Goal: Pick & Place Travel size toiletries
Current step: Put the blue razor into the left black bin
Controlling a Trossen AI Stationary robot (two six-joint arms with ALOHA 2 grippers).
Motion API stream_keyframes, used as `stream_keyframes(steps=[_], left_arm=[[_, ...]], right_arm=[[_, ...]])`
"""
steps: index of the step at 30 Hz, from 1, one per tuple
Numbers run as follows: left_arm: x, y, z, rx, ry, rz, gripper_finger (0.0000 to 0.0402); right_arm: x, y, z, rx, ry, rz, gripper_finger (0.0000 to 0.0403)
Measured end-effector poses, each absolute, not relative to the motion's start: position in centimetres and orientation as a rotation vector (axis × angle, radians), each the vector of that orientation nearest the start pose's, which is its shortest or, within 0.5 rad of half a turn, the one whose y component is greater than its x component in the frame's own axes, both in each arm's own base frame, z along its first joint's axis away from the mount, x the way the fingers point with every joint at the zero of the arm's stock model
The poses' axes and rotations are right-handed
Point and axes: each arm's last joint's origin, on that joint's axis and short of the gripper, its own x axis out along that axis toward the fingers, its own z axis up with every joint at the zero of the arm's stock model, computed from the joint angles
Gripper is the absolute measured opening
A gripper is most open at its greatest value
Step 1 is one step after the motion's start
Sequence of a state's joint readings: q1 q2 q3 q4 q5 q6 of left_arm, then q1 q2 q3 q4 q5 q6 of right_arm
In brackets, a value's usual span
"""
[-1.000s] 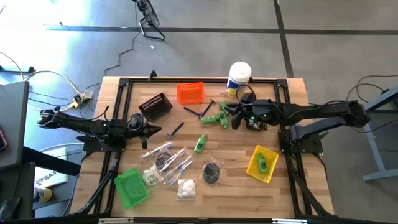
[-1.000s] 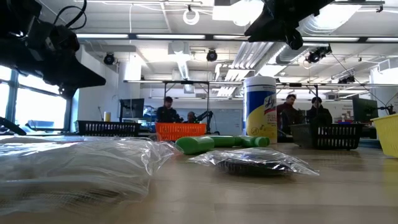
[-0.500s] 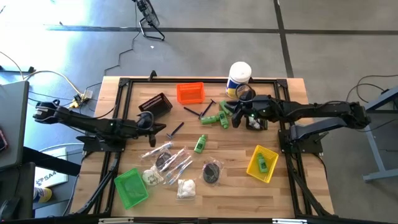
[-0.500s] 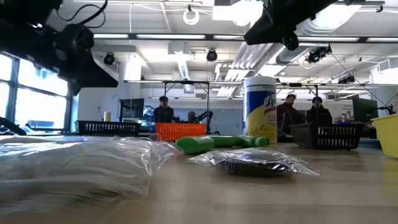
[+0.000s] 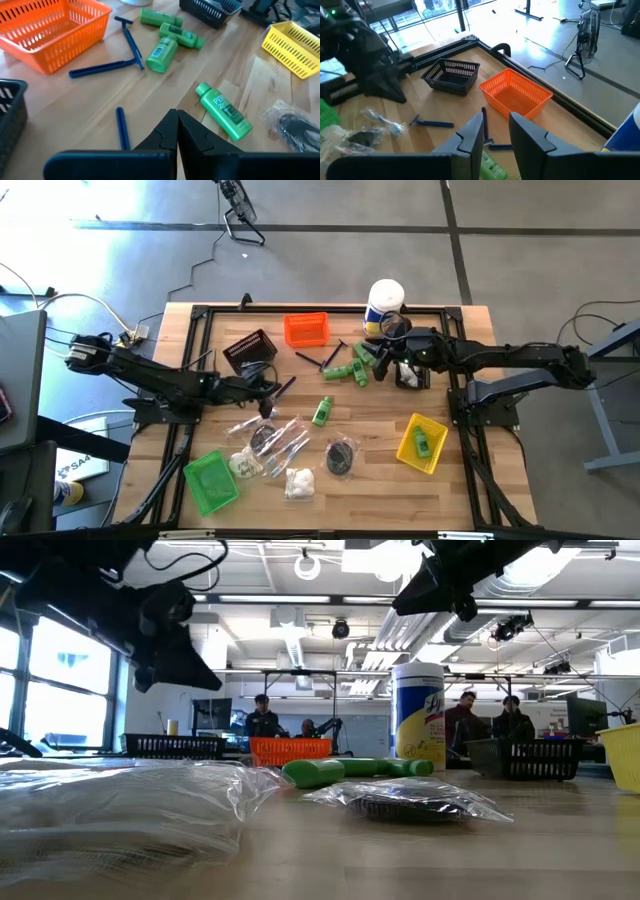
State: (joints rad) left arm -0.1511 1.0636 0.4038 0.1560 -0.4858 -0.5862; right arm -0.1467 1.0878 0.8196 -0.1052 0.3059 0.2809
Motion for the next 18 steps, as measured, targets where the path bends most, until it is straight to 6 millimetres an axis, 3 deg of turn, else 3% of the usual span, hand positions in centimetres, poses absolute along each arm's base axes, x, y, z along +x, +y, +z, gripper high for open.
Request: stream_keyframes(steps=[9,18], left_arm=[[22.5,-2.1,18.7,-0.462,0.495,0.524,0.0000],[23.0,-2.1,18.8,-0.509,0.562,0.575,0.0000]], right_arm=[[23.5,-4.5,29.7,0.156,0.315,-0.487,0.0085],[23.6,-4.5,30.1,0.091,0.288,-0.479,0.0085]])
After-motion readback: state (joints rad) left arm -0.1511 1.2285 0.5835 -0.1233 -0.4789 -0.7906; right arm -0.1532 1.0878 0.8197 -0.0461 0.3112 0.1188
